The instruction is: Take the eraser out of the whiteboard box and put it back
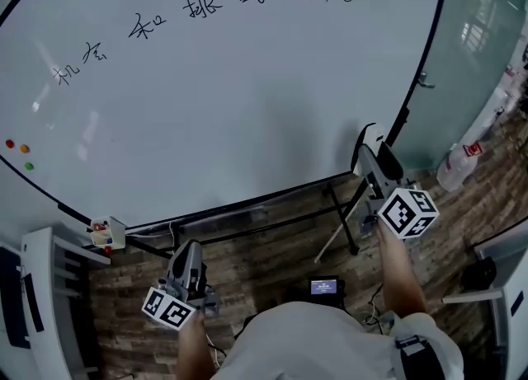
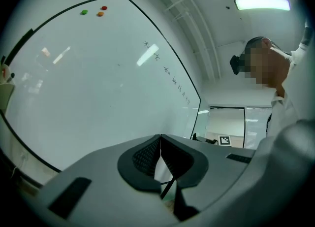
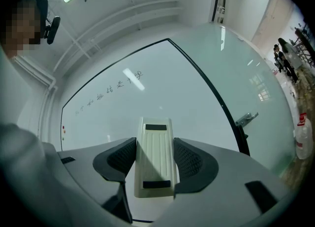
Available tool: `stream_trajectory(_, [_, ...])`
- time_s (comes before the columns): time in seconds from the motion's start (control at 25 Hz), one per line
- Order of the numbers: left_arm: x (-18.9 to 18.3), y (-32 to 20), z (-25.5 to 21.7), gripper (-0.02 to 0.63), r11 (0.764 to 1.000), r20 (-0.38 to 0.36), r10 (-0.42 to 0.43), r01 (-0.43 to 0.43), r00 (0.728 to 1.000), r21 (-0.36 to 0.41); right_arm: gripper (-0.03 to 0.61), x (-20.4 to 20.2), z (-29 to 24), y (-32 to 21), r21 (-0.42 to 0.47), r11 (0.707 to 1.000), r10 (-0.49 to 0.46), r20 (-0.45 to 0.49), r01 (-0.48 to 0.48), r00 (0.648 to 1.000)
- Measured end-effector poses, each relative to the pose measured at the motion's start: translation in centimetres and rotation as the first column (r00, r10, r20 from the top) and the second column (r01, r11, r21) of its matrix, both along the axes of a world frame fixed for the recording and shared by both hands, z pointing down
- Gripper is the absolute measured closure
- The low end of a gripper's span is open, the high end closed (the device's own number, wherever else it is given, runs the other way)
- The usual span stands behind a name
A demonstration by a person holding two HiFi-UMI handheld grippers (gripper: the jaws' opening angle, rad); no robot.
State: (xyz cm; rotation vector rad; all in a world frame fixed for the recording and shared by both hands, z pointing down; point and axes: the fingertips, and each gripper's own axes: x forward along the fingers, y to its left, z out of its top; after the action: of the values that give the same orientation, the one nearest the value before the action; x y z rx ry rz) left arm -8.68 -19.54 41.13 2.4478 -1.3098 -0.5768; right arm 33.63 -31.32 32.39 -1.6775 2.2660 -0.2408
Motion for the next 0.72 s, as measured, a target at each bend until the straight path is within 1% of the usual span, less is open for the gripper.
stream_trajectory(0.2, [-0.7,-1.6,0.0,0.606,1.0,-0.003,0.021,-0.021,1.0,0.004,0.325,-0.5,0.1,-0.4,-0.007,1.0,0.012,-0.013,-0.012,1.0])
stream_trajectory(0.36, [-1.5,-3.0,-1.2,0.606,0.998,0.023,0.065,-0.066,0.998,0.024,0.325,-0.4,-1.7,-0.8,0.013,0.999,0.05,-0.036,-0.05,0.998])
stream_trajectory(0.48, [-2.7,-4.1,-2.7,0.606,0.996,0.053,0.075,-0.077,0.996,0.05,0.324,-0.5,-4.6,-1.4,0.049,0.996,0.076,-0.061,-0.073,0.995])
stream_trajectory(0.56, [-3.5,-4.9,-3.9,0.606,0.994,0.076,0.074,-0.08,0.994,0.074,0.325,-0.8,-6.9,-1.9,0.082,0.993,0.09,-0.095,-0.082,0.991])
stream_trajectory(0.72, [-5.2,-6.3,-6.1,0.606,0.991,0.094,0.049,-0.06,0.994,0.117,0.325,-1.5,-11.5,-2.7,0.153,0.983,0.124,-0.156,-0.1,0.98])
